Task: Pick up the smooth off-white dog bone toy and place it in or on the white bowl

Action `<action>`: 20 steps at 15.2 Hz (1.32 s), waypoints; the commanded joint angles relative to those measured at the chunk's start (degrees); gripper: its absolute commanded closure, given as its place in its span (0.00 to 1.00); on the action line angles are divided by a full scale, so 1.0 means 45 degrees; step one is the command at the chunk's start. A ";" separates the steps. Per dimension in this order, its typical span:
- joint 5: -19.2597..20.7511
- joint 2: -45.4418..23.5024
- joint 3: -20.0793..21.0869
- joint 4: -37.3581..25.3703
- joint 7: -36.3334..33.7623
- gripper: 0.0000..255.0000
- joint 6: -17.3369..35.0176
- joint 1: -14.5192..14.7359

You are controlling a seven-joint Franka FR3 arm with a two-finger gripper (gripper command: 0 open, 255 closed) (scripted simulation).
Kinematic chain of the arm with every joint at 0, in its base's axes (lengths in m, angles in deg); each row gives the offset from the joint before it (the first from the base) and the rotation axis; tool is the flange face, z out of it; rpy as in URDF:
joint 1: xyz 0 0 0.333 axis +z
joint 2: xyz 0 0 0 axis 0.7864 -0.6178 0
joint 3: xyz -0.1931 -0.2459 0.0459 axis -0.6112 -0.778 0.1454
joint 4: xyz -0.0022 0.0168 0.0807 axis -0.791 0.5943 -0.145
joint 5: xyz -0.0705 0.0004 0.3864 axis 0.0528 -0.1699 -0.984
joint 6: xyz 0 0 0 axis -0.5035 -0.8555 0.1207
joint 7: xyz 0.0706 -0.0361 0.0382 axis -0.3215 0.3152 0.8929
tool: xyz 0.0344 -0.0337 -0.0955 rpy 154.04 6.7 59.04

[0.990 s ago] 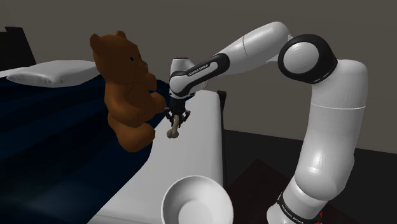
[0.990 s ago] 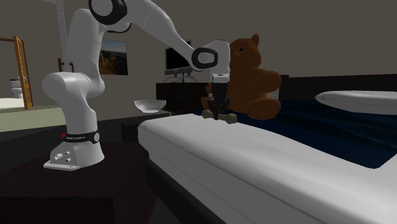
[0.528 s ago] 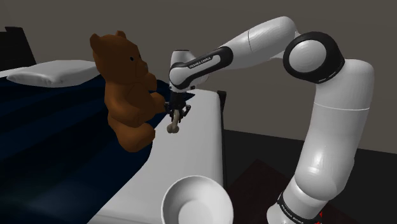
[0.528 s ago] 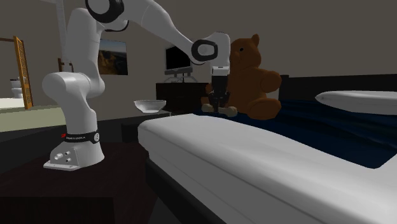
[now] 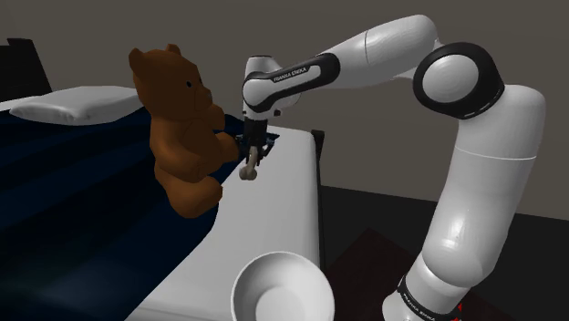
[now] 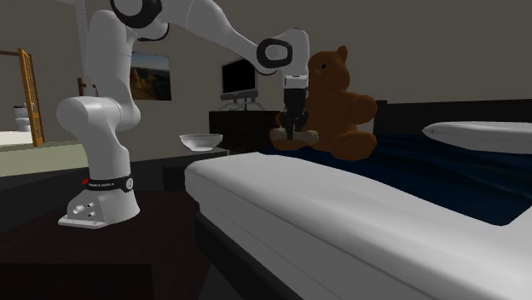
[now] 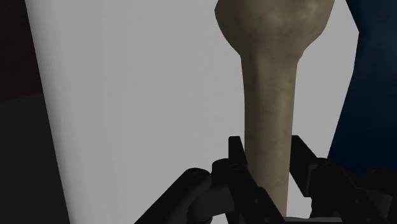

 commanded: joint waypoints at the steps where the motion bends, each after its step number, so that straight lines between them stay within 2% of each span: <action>1: -0.0025 0.0109 0.0008 -0.0194 -0.0002 1.00 -0.0302 -0.0003; 13: -0.0115 0.0504 0.0032 -0.1645 -0.0009 1.00 -0.2137 -0.0019; 20: -0.0875 0.3360 0.0569 0.1823 -0.0795 1.00 -0.1389 0.0461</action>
